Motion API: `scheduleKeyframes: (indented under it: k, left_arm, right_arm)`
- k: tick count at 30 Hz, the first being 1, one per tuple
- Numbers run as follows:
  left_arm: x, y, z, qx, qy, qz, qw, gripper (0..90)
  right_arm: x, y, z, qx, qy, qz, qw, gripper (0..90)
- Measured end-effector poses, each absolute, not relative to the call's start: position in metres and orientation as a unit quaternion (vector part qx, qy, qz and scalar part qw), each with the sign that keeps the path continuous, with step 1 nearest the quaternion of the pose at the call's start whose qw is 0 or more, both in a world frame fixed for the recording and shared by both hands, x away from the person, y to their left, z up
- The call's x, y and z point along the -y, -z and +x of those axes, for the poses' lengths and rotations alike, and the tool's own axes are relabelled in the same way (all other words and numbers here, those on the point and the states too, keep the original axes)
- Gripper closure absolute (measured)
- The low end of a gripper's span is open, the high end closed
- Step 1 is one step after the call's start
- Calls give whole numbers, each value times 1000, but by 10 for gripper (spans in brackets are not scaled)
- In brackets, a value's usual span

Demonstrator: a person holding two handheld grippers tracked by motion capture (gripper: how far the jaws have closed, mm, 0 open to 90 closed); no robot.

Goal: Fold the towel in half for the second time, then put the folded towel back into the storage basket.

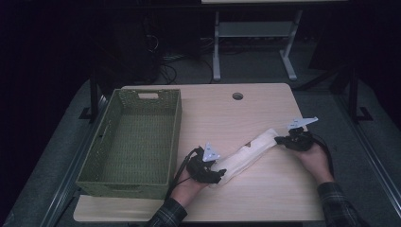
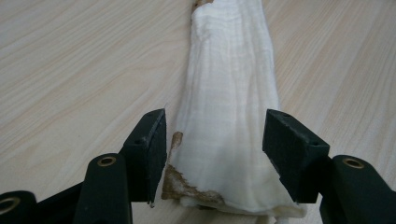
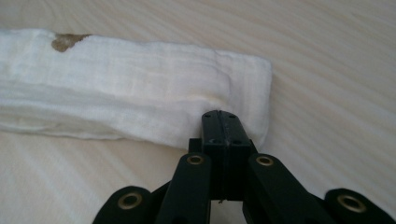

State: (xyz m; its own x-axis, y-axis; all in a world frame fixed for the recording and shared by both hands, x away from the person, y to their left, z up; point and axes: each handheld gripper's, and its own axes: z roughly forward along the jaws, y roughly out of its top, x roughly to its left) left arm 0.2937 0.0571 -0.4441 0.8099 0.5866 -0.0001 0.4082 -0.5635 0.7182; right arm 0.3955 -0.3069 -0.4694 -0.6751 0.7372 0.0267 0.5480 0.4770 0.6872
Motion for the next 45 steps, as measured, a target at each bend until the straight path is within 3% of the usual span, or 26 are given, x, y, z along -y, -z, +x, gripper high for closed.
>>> scheduleKeyframes:
  k: [5,14,16,19,21,23,24,29,45]
  left_arm:
    - [-59,443,294,-288,-122,874,372,398]
    - [-58,444,298,-295,-122,870,375,479]
    - [-58,444,300,-300,-115,868,378,515]
    - [-55,444,303,-313,-106,862,383,670]
    - [-55,444,304,-317,-105,862,381,718]
    - [-51,444,307,-323,-118,865,366,865]
    - [-51,444,307,-323,-118,865,366,895]
    - [-47,455,322,-332,-117,875,332,896]
    - [-36,461,308,-270,-50,902,334,895]
  right_arm:
    - [295,471,410,-847,-353,373,136,898]
    - [277,472,439,-850,-364,358,128,895]
    - [278,471,438,-848,-366,362,130,835]
    - [286,462,427,-838,-381,366,136,706]
    - [289,459,424,-834,-386,374,127,662]
    - [295,455,414,-831,-393,375,123,595]
    - [295,455,414,-831,-393,375,123,595]
    - [300,450,396,-825,-406,374,119,435]
    - [305,447,383,-827,-414,357,131,392]
